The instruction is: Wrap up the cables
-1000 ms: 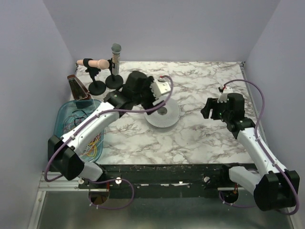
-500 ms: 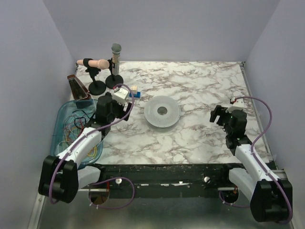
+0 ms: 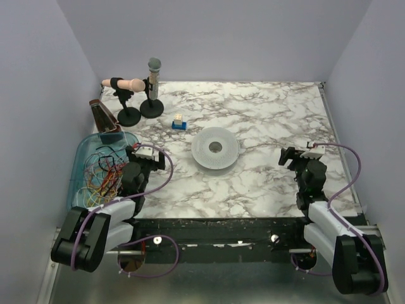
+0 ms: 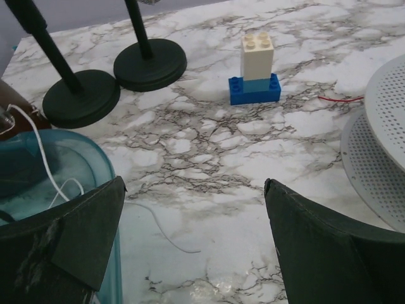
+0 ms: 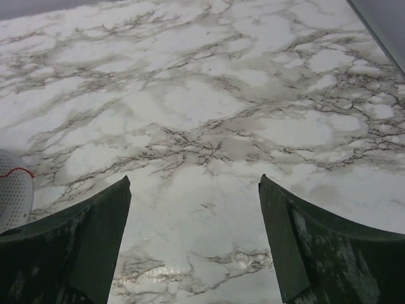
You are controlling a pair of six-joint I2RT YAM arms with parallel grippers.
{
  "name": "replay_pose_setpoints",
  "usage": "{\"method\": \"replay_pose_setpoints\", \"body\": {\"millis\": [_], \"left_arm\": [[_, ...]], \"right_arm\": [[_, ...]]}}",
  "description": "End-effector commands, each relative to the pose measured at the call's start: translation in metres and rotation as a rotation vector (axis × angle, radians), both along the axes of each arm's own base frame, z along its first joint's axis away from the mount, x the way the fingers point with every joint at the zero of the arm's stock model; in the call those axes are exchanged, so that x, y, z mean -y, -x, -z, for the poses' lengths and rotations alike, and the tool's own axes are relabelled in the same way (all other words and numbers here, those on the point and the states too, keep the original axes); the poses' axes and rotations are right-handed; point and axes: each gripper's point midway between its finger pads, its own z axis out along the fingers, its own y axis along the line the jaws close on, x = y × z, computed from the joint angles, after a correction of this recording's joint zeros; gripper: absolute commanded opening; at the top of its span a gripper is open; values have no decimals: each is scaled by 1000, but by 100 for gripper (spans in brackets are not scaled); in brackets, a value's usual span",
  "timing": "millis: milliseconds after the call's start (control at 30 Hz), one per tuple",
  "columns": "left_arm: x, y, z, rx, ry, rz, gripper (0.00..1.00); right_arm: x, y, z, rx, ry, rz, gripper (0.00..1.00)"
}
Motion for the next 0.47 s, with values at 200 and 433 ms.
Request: {"method": "replay_pose_setpoints", "body": {"millis": [200, 433], "left_arm": [[-35, 0, -25, 130, 136, -215, 99], [-37, -4, -25, 127, 138, -236, 99]], "right_arm": [[4, -10, -28, 105, 28, 11, 90], [3, -9, -28, 106, 27, 2, 90]]}}
